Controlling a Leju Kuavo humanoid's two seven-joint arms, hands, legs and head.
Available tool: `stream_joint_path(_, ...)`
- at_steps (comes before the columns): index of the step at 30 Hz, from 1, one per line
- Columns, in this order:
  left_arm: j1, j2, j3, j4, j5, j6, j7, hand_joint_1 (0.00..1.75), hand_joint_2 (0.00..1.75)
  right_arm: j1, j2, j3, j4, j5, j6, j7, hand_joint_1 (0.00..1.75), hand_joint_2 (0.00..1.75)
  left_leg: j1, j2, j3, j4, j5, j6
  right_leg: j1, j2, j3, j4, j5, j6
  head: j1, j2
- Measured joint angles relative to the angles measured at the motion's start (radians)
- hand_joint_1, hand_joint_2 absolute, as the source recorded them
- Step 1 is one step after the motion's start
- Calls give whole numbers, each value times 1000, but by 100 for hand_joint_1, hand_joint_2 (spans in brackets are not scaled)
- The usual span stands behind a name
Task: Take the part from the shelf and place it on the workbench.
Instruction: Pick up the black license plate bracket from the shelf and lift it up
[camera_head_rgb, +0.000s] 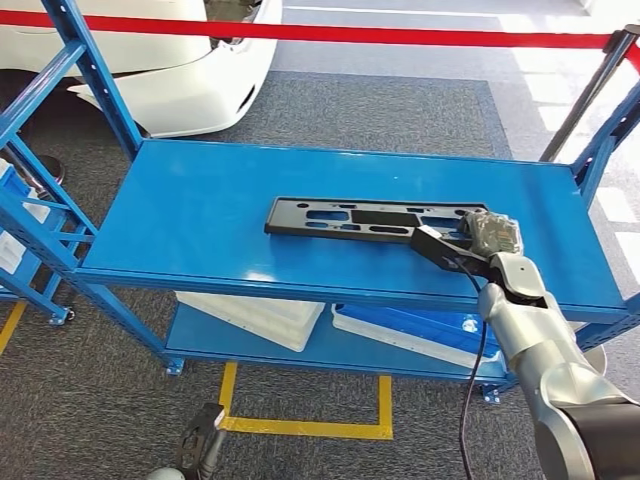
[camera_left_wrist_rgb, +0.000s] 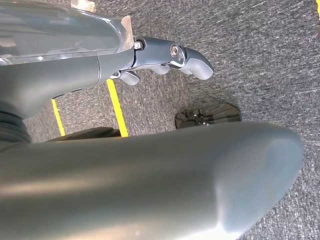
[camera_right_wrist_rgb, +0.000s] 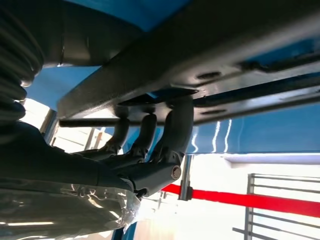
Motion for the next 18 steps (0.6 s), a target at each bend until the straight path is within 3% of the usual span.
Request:
stream_joint_path(13,-1,-2,2,0,-6,-2,-6,0,0,-15,-1,0,0,1,-18,-2,175,175,0,0,1,1,0,0,0,0,2,0,0,0,0,0)
stream_joint_path(18,-1,-3,3,0,-9,-3,-14,0,0,-5,-1,-1,0,6,-66,-1,175,175,0,0,1,2,0,0,0,0,2,0,0,1,0,0)
